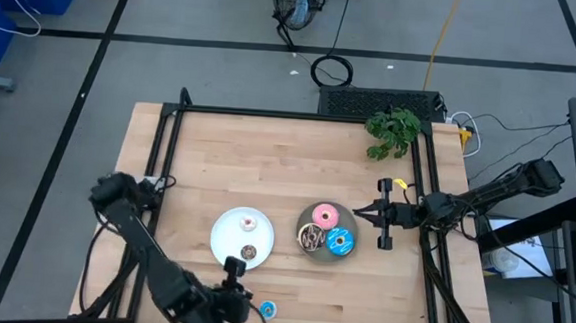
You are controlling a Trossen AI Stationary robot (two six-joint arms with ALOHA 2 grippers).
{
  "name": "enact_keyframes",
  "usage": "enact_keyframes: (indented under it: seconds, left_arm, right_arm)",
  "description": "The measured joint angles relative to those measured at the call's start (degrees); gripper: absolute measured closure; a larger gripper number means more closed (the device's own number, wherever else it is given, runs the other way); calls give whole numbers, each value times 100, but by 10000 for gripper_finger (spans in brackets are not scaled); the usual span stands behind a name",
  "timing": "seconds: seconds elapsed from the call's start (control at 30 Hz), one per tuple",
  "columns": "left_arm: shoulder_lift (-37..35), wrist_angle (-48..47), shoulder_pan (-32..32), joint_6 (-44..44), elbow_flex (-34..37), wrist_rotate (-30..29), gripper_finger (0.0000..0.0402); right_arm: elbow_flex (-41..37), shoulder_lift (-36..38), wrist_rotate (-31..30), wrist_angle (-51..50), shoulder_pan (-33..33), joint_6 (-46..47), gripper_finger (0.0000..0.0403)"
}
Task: Pick & Place donuts
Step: Put the small orange donut on the white plate
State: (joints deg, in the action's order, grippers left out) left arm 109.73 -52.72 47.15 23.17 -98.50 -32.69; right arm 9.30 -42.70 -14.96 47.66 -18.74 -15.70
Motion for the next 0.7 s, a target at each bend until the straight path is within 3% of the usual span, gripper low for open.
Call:
enact_keyframes:
  seconds: [0.2, 0.5, 0.7]
  left_arm:
    - [705, -267, 99, 303, -597, 539, 356]
    - [1297, -418, 71, 920, -596, 1108, 209]
    - [1576, -480, 6, 1036, -594, 1723, 164]
  right_arm:
    - [0, -1, 0, -91, 0, 0, 403]
    - [1, 0, 0, -121, 0, 2, 403]
    - [2, 0, 0, -117, 0, 0, 403]
